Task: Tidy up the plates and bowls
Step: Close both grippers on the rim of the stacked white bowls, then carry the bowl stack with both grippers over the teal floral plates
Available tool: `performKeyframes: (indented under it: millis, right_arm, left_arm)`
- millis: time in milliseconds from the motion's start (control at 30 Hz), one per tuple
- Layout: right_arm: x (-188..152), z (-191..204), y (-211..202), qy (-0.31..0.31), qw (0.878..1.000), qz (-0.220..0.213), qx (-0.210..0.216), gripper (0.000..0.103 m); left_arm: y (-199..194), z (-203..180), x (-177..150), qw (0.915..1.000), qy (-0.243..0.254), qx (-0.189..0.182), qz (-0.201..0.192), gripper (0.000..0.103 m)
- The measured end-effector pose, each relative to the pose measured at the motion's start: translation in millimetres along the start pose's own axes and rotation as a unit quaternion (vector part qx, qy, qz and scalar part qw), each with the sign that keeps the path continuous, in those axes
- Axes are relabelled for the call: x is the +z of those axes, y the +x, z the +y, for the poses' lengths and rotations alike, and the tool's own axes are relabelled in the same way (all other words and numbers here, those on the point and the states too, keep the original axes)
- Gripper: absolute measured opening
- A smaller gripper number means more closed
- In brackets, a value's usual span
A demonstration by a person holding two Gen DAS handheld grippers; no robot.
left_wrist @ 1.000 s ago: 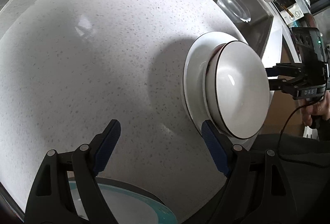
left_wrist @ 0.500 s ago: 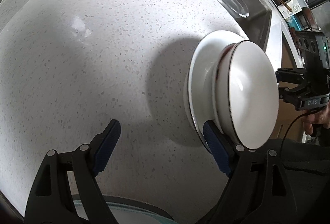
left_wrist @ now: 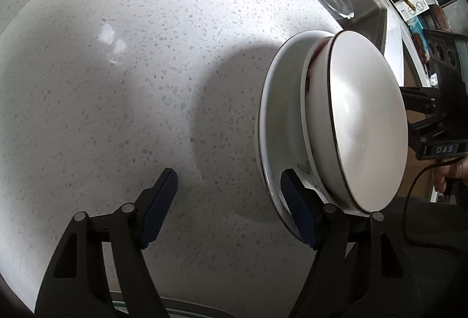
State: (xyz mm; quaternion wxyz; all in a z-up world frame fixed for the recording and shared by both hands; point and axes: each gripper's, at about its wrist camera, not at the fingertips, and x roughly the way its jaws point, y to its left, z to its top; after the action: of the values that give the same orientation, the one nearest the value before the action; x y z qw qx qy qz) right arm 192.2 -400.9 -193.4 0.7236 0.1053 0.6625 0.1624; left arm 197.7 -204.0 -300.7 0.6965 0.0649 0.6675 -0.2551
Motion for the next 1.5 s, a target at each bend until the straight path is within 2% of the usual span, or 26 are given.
performKeyframes:
  millis: [300, 333, 367, 400, 433, 467, 533, 733, 1500]
  right_arm:
    - [9, 3, 7, -0.007, 1.000, -0.019, -0.012, 0.056]
    - [10, 3, 8, -0.008, 1.000, -0.020, -0.013, 0.056]
    - [11, 4, 10, -0.013, 1.000, -0.018, -0.015, 0.056]
    - [10, 7, 10, -0.019, 1.000, -0.018, -0.017, 0.054]
    - [10, 10, 11, -0.027, 0.999, -0.016, -0.014, 0.047]
    - [10, 13, 12, -0.029, 0.999, -0.016, 0.000, 0.039]
    - [10, 16, 11, -0.029, 0.999, -0.022, 0.006, 0.031]
    - [12, 18, 11, -0.032, 0.999, -0.024, 0.013, 0.020]
    - [19, 22, 10, -0.011, 1.000, -0.020, -0.001, 0.017]
  left_arm:
    - [6, -9, 4, 0.9995, 0.013, 0.027, -0.007, 0.067]
    - [6, -10, 5, 0.9995, 0.013, 0.027, -0.009, 0.059]
    - [7, -13, 5, 0.9996, 0.014, 0.022, -0.012, 0.046]
    - [7, -17, 6, 0.9997, 0.016, 0.012, -0.015, 0.039]
    - [7, -19, 9, 0.9996, 0.018, 0.009, -0.017, 0.028]
    - [7, -24, 11, 0.9994, 0.024, 0.014, -0.021, 0.023]
    - [10, -27, 13, 0.9994, 0.026, 0.013, -0.018, 0.019]
    - [17, -36, 13, 0.9998, 0.008, 0.007, -0.019, 0.016]
    - [2, -36, -2, 0.9990, -0.022, 0.025, -0.029, 0.014]
